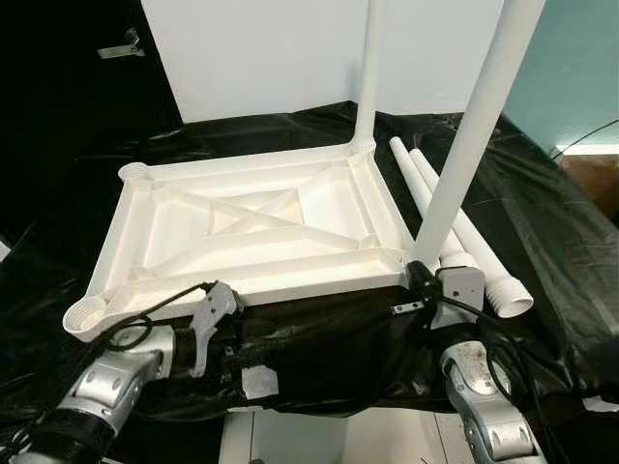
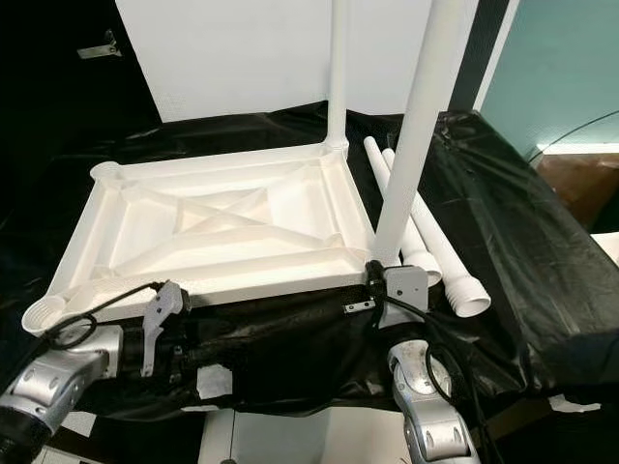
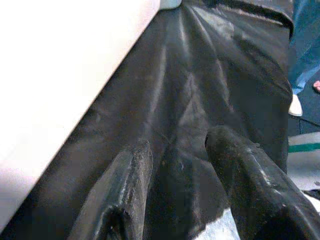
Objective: Building children table
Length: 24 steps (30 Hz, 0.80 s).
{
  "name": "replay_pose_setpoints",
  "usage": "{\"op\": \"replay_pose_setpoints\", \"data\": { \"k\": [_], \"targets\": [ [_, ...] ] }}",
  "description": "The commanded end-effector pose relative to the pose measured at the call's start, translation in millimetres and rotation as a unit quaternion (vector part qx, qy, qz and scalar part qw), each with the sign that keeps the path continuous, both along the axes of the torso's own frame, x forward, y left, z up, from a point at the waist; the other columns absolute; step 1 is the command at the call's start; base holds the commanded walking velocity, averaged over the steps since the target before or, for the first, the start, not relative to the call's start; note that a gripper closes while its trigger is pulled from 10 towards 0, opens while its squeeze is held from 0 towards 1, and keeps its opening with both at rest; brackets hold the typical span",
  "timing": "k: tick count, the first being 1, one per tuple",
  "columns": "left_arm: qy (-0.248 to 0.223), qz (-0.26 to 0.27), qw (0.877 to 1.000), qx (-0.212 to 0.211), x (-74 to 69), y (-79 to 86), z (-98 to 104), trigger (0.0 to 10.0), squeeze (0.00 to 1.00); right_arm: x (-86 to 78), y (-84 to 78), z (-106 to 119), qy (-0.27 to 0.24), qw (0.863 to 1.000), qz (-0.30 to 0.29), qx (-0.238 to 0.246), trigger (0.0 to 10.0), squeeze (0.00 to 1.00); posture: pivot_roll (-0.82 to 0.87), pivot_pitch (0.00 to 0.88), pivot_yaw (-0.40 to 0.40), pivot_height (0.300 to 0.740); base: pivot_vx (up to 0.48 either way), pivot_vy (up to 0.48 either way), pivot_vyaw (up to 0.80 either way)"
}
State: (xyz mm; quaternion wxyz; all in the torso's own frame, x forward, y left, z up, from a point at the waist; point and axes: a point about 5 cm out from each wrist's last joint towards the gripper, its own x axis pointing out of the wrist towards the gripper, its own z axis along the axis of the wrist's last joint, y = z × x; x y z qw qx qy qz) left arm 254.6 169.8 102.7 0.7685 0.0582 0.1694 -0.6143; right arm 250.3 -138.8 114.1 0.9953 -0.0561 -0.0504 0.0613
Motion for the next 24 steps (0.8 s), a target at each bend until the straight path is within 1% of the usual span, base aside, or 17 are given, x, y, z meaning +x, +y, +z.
{"op": "replay_pose_setpoints", "data": {
  "k": [1, 4, 7, 9, 11, 13, 14, 15, 16, 17, 18, 19, 20, 21, 22, 23, 24],
  "targets": [
    [-0.001, -0.012, 1.0, -0.011, 0.6, -1.8, 2.2, 10.0, 0.28, 1.0, 0.8, -2.7, 0.002, 1.0, -0.003, -0.001, 10.0, 0.0, -0.09, 0.004, 0.037, 0.74, 0.0, 0.0, 0.0],
    [-0.014, -0.024, 0.998, -0.052, 5.2, -1.5, 12.9, 10.0, 0.32, 1.2, 1.1, -3.3, 0.003, 1.0, -0.002, 0.0, 10.0, 0.0, -0.09, 0.007, 0.035, 0.74, 0.0, 0.0, 0.0],
    [-0.037, -0.005, 0.997, -0.062, 12.8, 2.5, 18.3, 10.0, 0.31, 1.1, 1.2, -3.8, 0.005, 1.0, -0.001, 0.0, 10.0, 0.0, -0.09, 0.008, 0.034, 0.74, 0.0, 0.0, 0.0],
    [-0.062, 0.02, 0.997, -0.052, 21.2, 6.8, 20.0, 10.0, 0.3, 1.1, 1.3, -4.5, 0.007, 1.0, 0.0, 0.0, 10.0, 0.0, -0.09, 0.008, 0.033, 0.74, 0.0, 0.0, 0.0],
    [-0.081, 0.035, 0.996, -0.031, 27.4, 10.3, 18.8, 10.0, 0.31, 1.2, 1.8, -4.9, 0.008, 1.0, 0.002, -0.001, 10.0, 0.0, -0.08, 0.008, 0.03, 0.74, 0.0, 0.0, 0.0],
    [-0.085, 0.038, 0.995, -0.024, 28.9, 11.3, 18.3, 10.0, 0.31, 1.3, 2.1, -5.0, 0.009, 1.0, 0.002, -0.001, 10.0, 0.0, -0.08, 0.008, 0.03, 0.74, 0.0, 0.0, 0.0],
    [-0.094, 0.049, 0.994, -0.012, 32.8, 12.7, 17.3, 10.0, 0.66, 1.7, 2.5, -4.9, 0.009, 1.0, 0.003, -0.001, 10.0, 0.0, -0.08, 0.008, 0.03, 0.74, 0.0, 0.0, 0.0],
    [-0.104, 0.057, 0.993, 0.009, 36.3, 14.2, 15.2, 10.0, 0.82, 2.2, 2.7, -4.7, 0.008, 1.0, 0.004, -0.001, 10.0, 0.0, -0.09, 0.004, 0.031, 0.74, 0.0, 0.0, 0.0],
    [-0.104, 0.057, 0.993, 0.009, 36.3, 14.2, 15.2, 10.0, 0.82, 2.2, 2.7, -4.7, 0.008, 1.0, 0.004, -0.001, 10.0, 0.0, -0.09, 0.004, 0.031, 0.74, 0.0, 0.0, 0.0],
    [-0.11, 0.062, 0.992, 0.022, 38.5, 15.1, 13.7, 10.0, 0.82, 2.6, 2.8, -4.5, 0.008, 1.0, 0.004, -0.001, 10.0, 0.0, -0.09, 0.004, 0.031, 0.74, 0.0, 0.0, 0.0],
    [-0.117, 0.063, 0.99, 0.053, 40.1, 17.4, 9.1, 10.0, 0.81, 3.1, 2.8, -4.1, 0.007, 1.0, 0.004, -0.001, 10.0, 0.0, -0.09, 0.003, 0.032, 0.74, 0.0, 0.0, 0.0],
    [-0.117, 0.056, 0.988, 0.082, 39.7, 19.9, 3.8, 10.0, 0.78, 3.3, 2.7, -3.9, 0.007, 1.0, 0.003, -0.001, 10.0, 0.0, -0.09, 0.003, 0.032, 0.74, 0.0, 0.0, 0.0],
    [-0.117, 0.056, 0.988, 0.082, 39.7, 19.9, 3.8, 10.0, 0.78, 3.3, 2.7, -3.9, 0.007, 1.0, 0.003, -0.001, 10.0, 0.0, -0.09, 0.003, 0.032, 0.74, 0.0, 0.0, 0.0],
    [-0.116, 0.051, 0.987, 0.101, 39.2, 21.7, 0.5, 10.0, 0.78, 3.3, 2.7, -3.7, 0.006, 1.0, 0.003, -0.001, 10.0, 0.0, -0.09, 0.003, 0.032, 0.74, 0.0, 0.0, 0.0],
    [-0.116, 0.051, 0.987, 0.101, 39.2, 21.7, 0.5, 10.0, 0.78, 3.3, 2.7, -3.7, 0.006, 1.0, 0.003, -0.001, 10.0, 0.0, -0.09, 0.003, 0.032, 0.74, 0.0, 0.0, 0.0],
    [-0.116, 0.054, 0.986, 0.11, 40.6, 23.2, -1.1, 10.0, 0.73, 3.2, 2.7, -3.7, 0.006, 1.0, 0.002, -0.001, 10.0, 0.0, -0.09, 0.003, 0.034, 0.74, 0.0, 0.0, 0.0],
    [-0.116, 0.054, 0.986, 0.11, 40.6, 23.2, -1.1, 10.0, 0.73, 3.2, 2.7, -3.7, 0.006, 1.0, 0.002, -0.001, 10.0, 0.0, -0.09, 0.003, 0.034, 0.74, 0.0, 0.0, 0.0]
  ]
}}
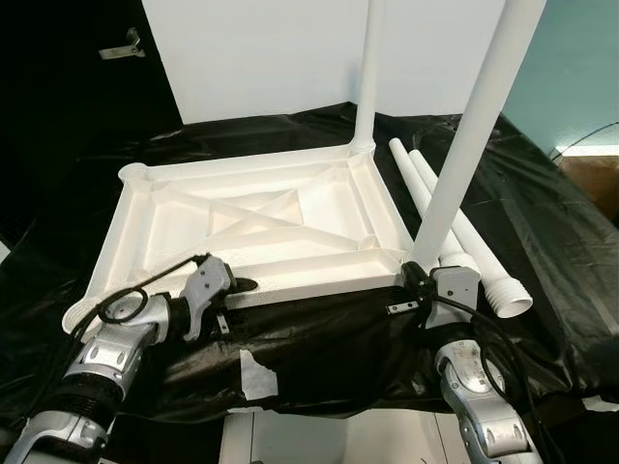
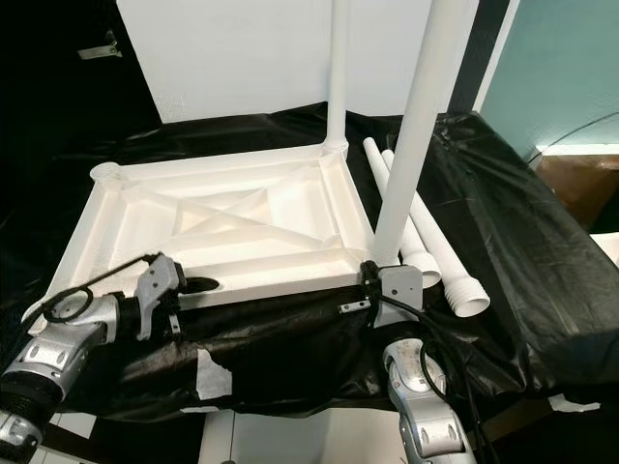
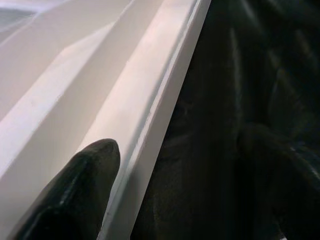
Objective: Building children table
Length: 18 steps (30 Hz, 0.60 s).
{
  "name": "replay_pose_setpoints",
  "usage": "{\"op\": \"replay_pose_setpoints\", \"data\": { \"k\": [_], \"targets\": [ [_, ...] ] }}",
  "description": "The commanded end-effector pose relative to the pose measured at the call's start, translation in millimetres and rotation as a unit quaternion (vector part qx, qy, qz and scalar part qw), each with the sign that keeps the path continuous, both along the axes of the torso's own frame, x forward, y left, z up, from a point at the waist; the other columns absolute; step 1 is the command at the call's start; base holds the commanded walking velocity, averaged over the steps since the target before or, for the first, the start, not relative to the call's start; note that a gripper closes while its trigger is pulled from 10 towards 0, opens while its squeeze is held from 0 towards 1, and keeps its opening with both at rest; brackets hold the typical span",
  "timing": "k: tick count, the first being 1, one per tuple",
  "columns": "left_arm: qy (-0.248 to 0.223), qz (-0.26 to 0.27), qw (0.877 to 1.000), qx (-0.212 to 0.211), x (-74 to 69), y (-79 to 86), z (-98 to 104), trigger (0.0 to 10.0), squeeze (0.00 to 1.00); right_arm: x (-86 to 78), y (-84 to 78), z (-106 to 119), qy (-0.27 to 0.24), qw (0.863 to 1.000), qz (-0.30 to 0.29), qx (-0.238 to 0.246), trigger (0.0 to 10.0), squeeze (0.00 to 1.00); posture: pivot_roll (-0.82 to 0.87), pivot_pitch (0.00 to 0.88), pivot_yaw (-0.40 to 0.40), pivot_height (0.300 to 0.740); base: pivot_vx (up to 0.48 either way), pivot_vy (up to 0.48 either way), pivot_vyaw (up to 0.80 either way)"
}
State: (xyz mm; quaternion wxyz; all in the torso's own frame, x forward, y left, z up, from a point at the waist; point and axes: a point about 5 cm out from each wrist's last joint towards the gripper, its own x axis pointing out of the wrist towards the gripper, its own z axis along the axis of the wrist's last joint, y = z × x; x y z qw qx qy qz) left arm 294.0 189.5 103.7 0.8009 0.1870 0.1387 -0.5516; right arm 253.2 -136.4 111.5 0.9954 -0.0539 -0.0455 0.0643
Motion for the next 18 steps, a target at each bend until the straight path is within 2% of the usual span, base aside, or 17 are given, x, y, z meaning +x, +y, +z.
{"op": "replay_pose_setpoints", "data": {
  "k": [1, 2, 3, 4, 5, 6, 7, 8, 9, 12, 13, 14, 15, 16, 17, 18],
  "targets": [
    [-0.007, 0.018, 1.0, 0.023, 4.2, 4.2, -2.2, 10.0, 0.68, 0.1, 0.3, -1.1, 0.0, 1.0, -0.001, -0.002, 10.0, 0.0, -0.09, 0.003, 0.036, 0.74, 0.0, 0.0, 0.0],
    [-0.009, 0.027, 0.999, 0.028, 7.3, 4.6, -2.3, 10.0, 0.64, 0.1, 0.4, -1.2, 0.0, 1.0, -0.002, -0.002, 10.0, 0.0, -0.09, 0.003, 0.036, 0.74, 0.0, 0.0, 0.0],
    [-0.009, 0.027, 0.999, 0.028, 7.3, 4.6, -2.3, 10.0, 0.64, 0.1, 0.4, -1.2, 0.0, 1.0, -0.002, -0.002, 10.0, 0.0, -0.09, 0.003, 0.036, 0.74, 0.0, 0.0, 0.0],
    [-0.009, 0.038, 0.998, 0.038, 10.2, 5.3, -4.2, 10.0, 0.53, 0.0, 0.6, -1.4, 0.0, 1.0, -0.003, 0.0, 10.0, 0.0, -0.09, 0.004, 0.038, 0.74, 0.0, 0.0, 0.0],
    [0.002, 0.051, 0.997, 0.05, 12.4, 6.5, -7.9, 10.0, 0.46, 0.0, 1.1, -1.6, 0.0, 1.0, -0.003, 0.001, 10.0, 0.0, -0.09, 0.004, 0.038, 0.74, 0.0, 0.0, 0.0],
    [0.002, 0.051, 0.997, 0.05, 12.4, 6.5, -7.9, 10.0, 0.46, 0.0, 1.1, -1.6, 0.0, 1.0, -0.003, 0.001, 10.0, 0.0, -0.09, 0.004, 0.038, 0.74, 0.0, 0.0, 0.0],
    [0.019, 0.061, 0.996, 0.059, 13.7, 7.9, -12.2, 10.0, 0.0, 0.1, 1.6, -1.7, 0.0, 1.0, -0.002, 0.002, 10.0, 0.0, -0.09, 0.005, 0.039, 0.74, 0.0, 0.0, 0.0],
    [0.037, 0.06, 0.996, 0.058, 13.0, 8.0, -14.8, 10.0, 0.0, 0.2, 1.8, -1.8, 0.0, 1.0, -0.002, 0.003, 10.0, 0.0, -0.09, 0.005, 0.039, 0.74, 0.0, 0.0, 0.0],
    [0.061, 0.043, 0.996, 0.039, 9.0, 6.2, -14.3, 10.0, 0.0, 0.1, 1.9, -1.9, 0.0, 1.0, -0.002, 0.003, 10.0, 0.0, -0.09, 0.007, 0.039, 0.74, 0.0, 0.0, 0.0],
    [0.077, 0.021, 0.997, 0.019, 4.4, 4.1, -12.4, 10.0, 0.0, -0.1, 1.8, -2.0, 0.001, 1.0, -0.003, 0.003, 10.0, 0.0, -0.09, 0.008, 0.039, 0.74, 0.0, 0.0, 0.0],
    [0.097, -0.009, 0.995, -0.005, -2.0, 1.6, -8.9, 5.5, 0.0, -0.3, 1.5, -2.2, 0.001, 1.0, -0.003, 0.003, 10.0, 0.0, -0.09, 0.009, 0.039, 0.74, 0.0, 0.0, 0.0],
    [0.11, -0.041, 0.993, -0.025, -8.3, -0.8, -5.1, 5.5, 0.0, -0.5, 1.3, -2.3, 0.001, 1.0, -0.003, 0.003, 10.0, 0.0, -0.09, 0.009, 0.038, 0.74, 0.0, 0.0, 0.0],
    [0.11, -0.041, 0.993, -0.025, -8.3, -0.8, -5.1, 5.5, 0.0, -0.5, 1.3, -2.3, 0.001, 1.0, -0.003, 0.003, 10.0, 0.0, -0.09, 0.009, 0.038, 0.74, 0.0, 0.0, 0.0],
    [0.116, -0.067, 0.99, -0.043, -13.3, -3.6, -0.9, 1.9, 0.0, -0.6, 1.1, -2.4, 0.002, 1.0, -0.003, 0.002, 10.0, 0.0, -0.09, 0.01, 0.037, 0.74, 0.0, 0.0, 0.0],
    [0.118, -0.083, 0.988, -0.054, -16.0, -5.4, 1.6, 1.9, 0.0, -0.7, 0.9, -2.5, 0.002, 1.0, -0.003, 0.002, 10.0, 0.0, -0.09, 0.009, 0.036, 0.74, 0.0, 0.0, 0.0],
    [0.123, -0.095, 0.985, -0.076, -17.4, -10.0, 5.8, 0.0, 0.0, -0.4, 0.8, -2.4, 0.002, 1.0, -0.003, 0.001, 10.0, 0.0, -0.09, 0.009, 0.034, 0.74, 0.0, 0.0, 0.0]
  ]
}}
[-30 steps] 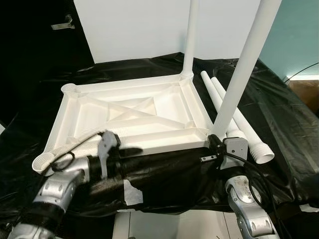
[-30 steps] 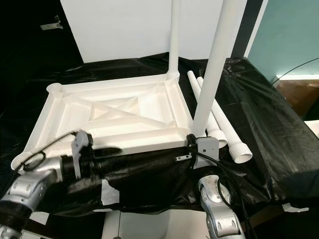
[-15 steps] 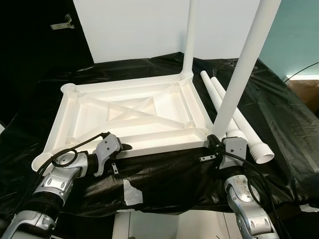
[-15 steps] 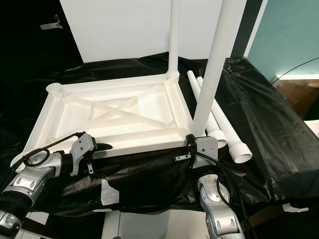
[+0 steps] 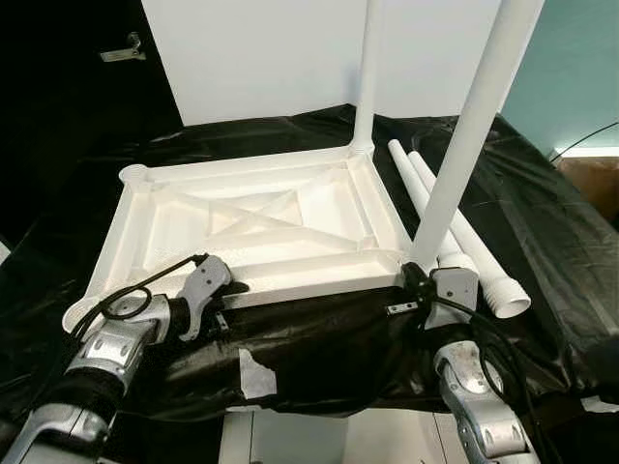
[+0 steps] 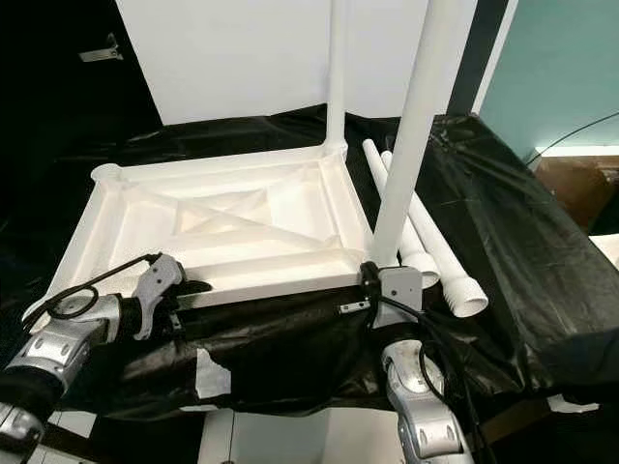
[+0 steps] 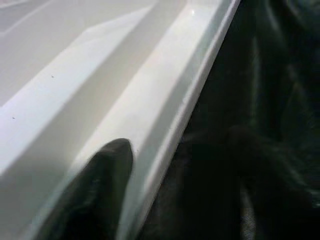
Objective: Building children table
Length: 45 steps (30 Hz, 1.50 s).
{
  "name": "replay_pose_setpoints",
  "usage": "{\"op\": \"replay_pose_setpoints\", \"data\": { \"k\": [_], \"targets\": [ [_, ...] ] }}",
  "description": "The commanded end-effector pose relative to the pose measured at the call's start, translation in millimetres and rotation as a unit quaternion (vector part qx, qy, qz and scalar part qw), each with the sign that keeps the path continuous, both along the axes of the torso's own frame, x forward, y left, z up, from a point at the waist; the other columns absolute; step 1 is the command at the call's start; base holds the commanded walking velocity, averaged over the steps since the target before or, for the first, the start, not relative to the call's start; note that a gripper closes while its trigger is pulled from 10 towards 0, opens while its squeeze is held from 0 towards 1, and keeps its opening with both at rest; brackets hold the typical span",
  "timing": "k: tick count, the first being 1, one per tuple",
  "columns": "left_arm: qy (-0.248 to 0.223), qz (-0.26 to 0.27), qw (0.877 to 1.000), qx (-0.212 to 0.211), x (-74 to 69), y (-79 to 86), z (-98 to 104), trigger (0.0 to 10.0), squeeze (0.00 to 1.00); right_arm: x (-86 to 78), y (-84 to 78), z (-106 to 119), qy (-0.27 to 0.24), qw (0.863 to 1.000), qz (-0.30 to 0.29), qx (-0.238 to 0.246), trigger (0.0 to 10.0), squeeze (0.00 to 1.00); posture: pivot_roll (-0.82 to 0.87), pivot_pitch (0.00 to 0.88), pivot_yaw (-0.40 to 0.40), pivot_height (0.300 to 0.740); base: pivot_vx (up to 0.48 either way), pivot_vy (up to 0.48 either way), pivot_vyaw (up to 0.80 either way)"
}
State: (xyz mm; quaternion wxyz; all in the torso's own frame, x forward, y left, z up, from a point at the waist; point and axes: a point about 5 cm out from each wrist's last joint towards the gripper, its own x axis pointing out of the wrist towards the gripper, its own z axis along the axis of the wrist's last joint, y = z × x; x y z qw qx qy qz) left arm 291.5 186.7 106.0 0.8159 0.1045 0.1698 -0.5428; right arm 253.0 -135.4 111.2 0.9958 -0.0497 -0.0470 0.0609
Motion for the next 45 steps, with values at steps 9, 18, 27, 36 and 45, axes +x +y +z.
{"op": "replay_pose_setpoints", "data": {
  "k": [9, 18, 27, 36, 45],
  "targets": [
    [0.045, -0.139, 0.987, -0.061, -18.9, -33.9, 3.8, 0.0, 0.0, 1.5, -1.1, -1.6, 0.005, 1.0, 0.0, -0.004, 10.0, 0.0, -0.09, 0.007, 0.034, 0.74, 0.0, 0.0, 0.0],
    [0.013, -0.103, 0.994, -0.031, -11.1, -40.4, 0.8, 10.0, 0.0, -3.7, 9.2, -13.7, 0.063, 0.997, 0.052, 0.014, 10.0, 0.0, -0.1, 0.006, 0.032, 0.74, 0.0, 0.0, 0.0],
    [0.008, -0.098, 0.995, -0.022, -8.4, -28.6, 5.6, 10.0, 0.0, -11.8, -2.0, -13.0, 0.087, 0.995, 0.017, 0.052, 10.0, 0.0, -0.11, 0.011, 0.032, 0.74, 0.0, 0.0, 0.0],
    [0.011, -0.104, 0.994, 0.009, -5.4, -16.6, 7.4, 10.0, 0.0, -3.3, -11.3, -21.0, 0.111, 0.992, -0.005, 0.057, 10.0, 0.0, -0.1, 0.014, 0.032, 0.74, 0.0, 0.0, 0.0],
    [-0.002, -0.077, 0.997, 0.013, 0.8, -6.4, 12.1, 10.0, 1.0, 3.5, -13.5, -18.3, 0.111, 0.992, -0.005, 0.057, 10.0, 0.0, -0.09, 0.014, 0.03, 0.74, 0.0, 0.0, 0.0]
  ]
}}
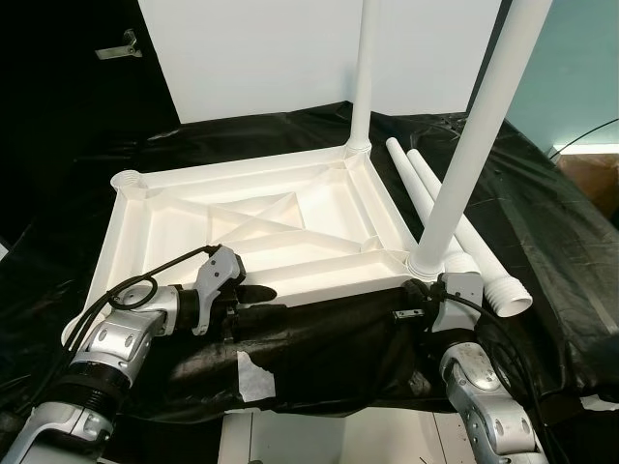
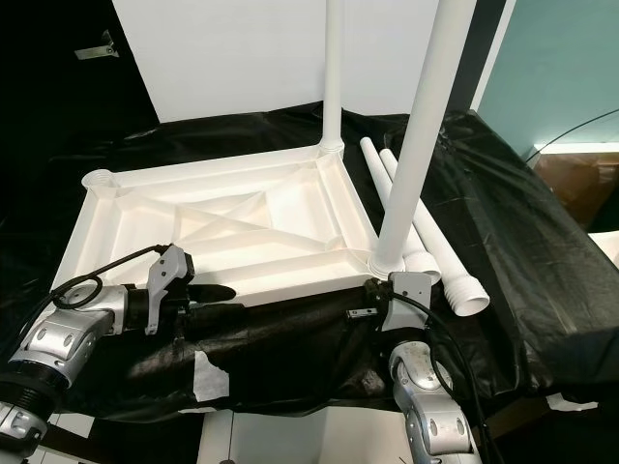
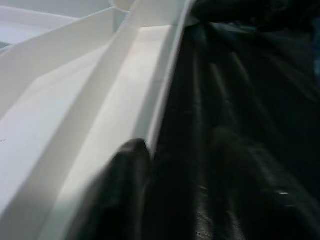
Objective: Building children table
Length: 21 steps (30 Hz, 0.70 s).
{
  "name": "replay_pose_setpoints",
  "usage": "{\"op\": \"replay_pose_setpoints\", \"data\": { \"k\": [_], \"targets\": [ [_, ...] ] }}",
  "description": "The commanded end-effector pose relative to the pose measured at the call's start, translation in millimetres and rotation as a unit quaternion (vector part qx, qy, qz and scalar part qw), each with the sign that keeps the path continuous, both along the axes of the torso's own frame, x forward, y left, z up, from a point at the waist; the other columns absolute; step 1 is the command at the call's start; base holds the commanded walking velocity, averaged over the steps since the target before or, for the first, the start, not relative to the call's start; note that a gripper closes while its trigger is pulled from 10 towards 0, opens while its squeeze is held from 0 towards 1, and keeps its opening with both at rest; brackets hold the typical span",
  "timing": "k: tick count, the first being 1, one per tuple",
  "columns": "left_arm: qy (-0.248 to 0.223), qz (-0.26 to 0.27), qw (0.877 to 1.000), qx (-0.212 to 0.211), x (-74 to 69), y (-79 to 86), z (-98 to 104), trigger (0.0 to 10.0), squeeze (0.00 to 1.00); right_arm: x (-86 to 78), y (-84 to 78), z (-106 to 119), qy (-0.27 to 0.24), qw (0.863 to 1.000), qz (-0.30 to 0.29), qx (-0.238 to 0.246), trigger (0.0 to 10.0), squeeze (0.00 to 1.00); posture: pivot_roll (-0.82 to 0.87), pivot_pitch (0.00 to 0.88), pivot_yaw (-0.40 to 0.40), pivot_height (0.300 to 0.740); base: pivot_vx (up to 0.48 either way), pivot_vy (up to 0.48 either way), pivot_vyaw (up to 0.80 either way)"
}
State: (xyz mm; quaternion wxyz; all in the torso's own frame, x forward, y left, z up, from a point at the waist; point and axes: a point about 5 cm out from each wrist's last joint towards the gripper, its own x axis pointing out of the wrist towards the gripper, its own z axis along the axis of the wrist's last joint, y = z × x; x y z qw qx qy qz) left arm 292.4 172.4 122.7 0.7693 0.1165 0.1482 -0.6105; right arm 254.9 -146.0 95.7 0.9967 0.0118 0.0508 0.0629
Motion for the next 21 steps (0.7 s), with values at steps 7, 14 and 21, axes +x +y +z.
{"op": "replay_pose_setpoints", "data": {
  "k": [7, 14, 21],
  "targets": [
    [0.004, 0.023, 0.997, 0.072, 1.5, 14.5, -15.0, 10.0, 0.0, 2.5, -1.1, -4.1, 0.011, 1.0, -0.001, 0.002, 10.0, 0.0, -0.09, 0.016, 0.034, 0.74, 0.0, 0.0, 0.0],
    [0.019, 0.056, 0.971, 0.231, 4.9, 31.2, -48.7, 10.0, 0.0, 8.9, 0.2, -2.8, 0.009, 1.0, 0.012, -0.004, 10.0, 0.0, -0.09, 0.017, 0.039, 0.74, 0.0, 0.0, 0.0],
    [0.048, -0.003, 0.983, 0.176, -5.4, 15.4, -45.6, 2.8, 0.0, 20.8, 4.1, 0.1, 0.001, 0.999, 0.039, -0.021, 10.0, 0.0, -0.09, 0.018, 0.039, 0.74, 0.0, 0.0, 0.0]
  ]
}}
